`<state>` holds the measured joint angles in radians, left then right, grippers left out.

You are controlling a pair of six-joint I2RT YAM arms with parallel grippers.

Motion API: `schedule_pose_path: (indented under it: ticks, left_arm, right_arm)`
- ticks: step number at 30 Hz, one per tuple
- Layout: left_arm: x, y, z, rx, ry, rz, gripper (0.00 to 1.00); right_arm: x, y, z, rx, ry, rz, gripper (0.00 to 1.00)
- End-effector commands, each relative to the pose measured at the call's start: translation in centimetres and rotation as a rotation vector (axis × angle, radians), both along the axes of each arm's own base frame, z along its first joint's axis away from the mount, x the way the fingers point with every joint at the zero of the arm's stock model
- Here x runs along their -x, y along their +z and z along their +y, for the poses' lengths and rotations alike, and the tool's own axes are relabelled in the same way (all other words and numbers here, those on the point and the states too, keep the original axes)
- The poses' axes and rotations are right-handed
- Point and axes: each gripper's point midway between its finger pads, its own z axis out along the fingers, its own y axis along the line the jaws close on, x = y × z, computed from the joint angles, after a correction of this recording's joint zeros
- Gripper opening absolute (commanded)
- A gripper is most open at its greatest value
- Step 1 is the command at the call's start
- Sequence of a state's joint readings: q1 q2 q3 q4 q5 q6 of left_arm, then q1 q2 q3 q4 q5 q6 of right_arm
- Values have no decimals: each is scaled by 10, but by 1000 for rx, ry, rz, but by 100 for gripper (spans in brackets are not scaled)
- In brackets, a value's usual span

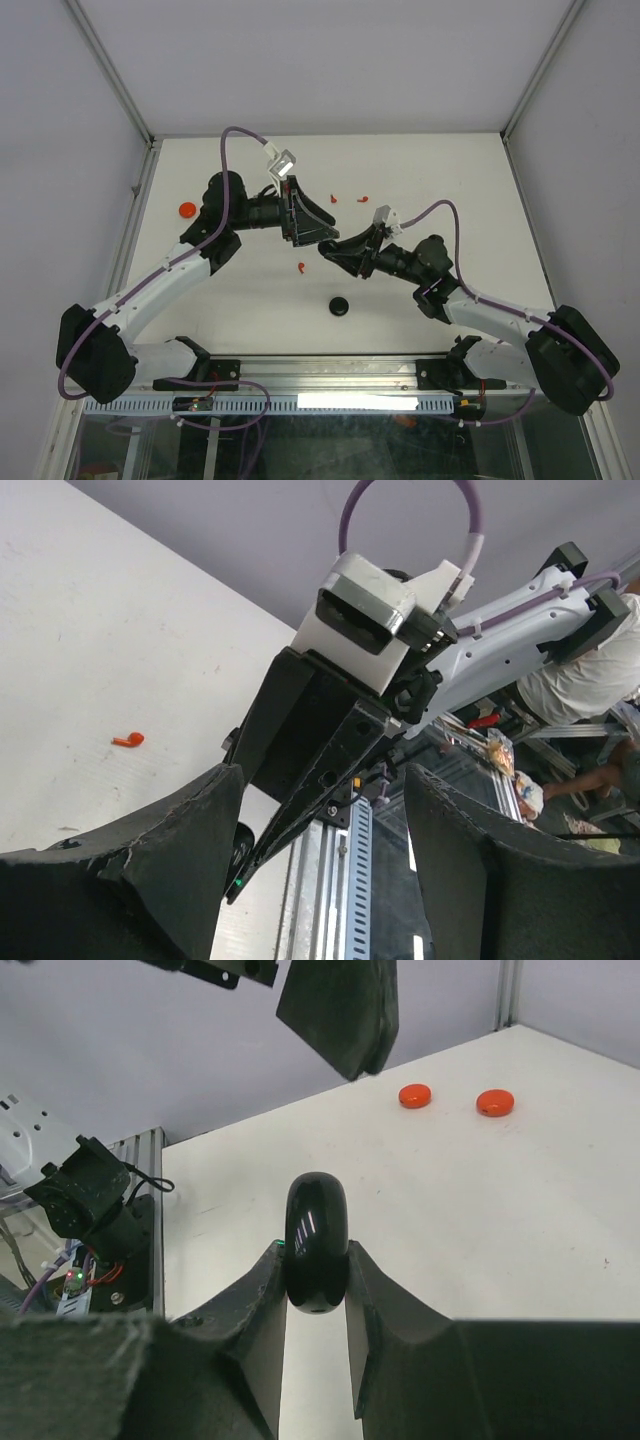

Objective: Insert the wireless bluetooth earbuds into the charging case
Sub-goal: Close the charging case, then place the charging case at the center of the board.

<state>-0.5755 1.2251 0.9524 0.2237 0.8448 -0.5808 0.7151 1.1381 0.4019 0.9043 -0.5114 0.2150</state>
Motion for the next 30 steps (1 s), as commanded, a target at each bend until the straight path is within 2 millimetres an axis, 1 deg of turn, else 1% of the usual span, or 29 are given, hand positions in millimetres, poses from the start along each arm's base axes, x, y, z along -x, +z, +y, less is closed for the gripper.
schedule_pose_path:
  ticks: [1, 2, 5, 8, 12, 16, 19, 23, 26, 27, 28, 30]
  left_arm:
    - [6, 20, 6, 53, -26, -66, 66]
    - [3, 17, 8, 39, -2, -60, 67]
    - [-21, 4, 20, -34, 154, -46, 68]
    - [-46, -14, 38, -126, 324, -37, 70]
    - [-76, -41, 71, -271, 562, -37, 74]
    - [-97, -59, 109, -398, 757, -52, 81]
    - [-106, -67, 136, -476, 875, -65, 86]
    - [-111, -74, 163, -572, 971, -89, 93]
    - [-116, -87, 184, -643, 1051, -91, 99]
    - [-119, -92, 193, -658, 1092, -90, 99]
    - [-120, -99, 197, -666, 1101, -76, 99]
    - [-122, -105, 205, -677, 1107, -45, 99]
  right_arm:
    - [4, 13, -4, -18, 13, 1, 0]
    - [3, 12, -5, -11, 6, 14, 0]
    - [-4, 1, -10, 39, -46, 89, 0]
    - [-11, -19, -20, 115, -110, 200, 0]
    - [-14, -47, -37, 206, -195, 370, 0]
    - [-9, -78, -58, 313, -267, 535, 0]
    - [-5, -98, -71, 362, -320, 636, 0]
    - [4, -124, -83, 410, -365, 777, 0]
    - [15, -143, -87, 463, -359, 855, 0]
    - [18, -149, -87, 480, -350, 878, 0]
    - [21, -153, -86, 492, -335, 898, 0]
    - [25, -160, -82, 507, -312, 940, 1]
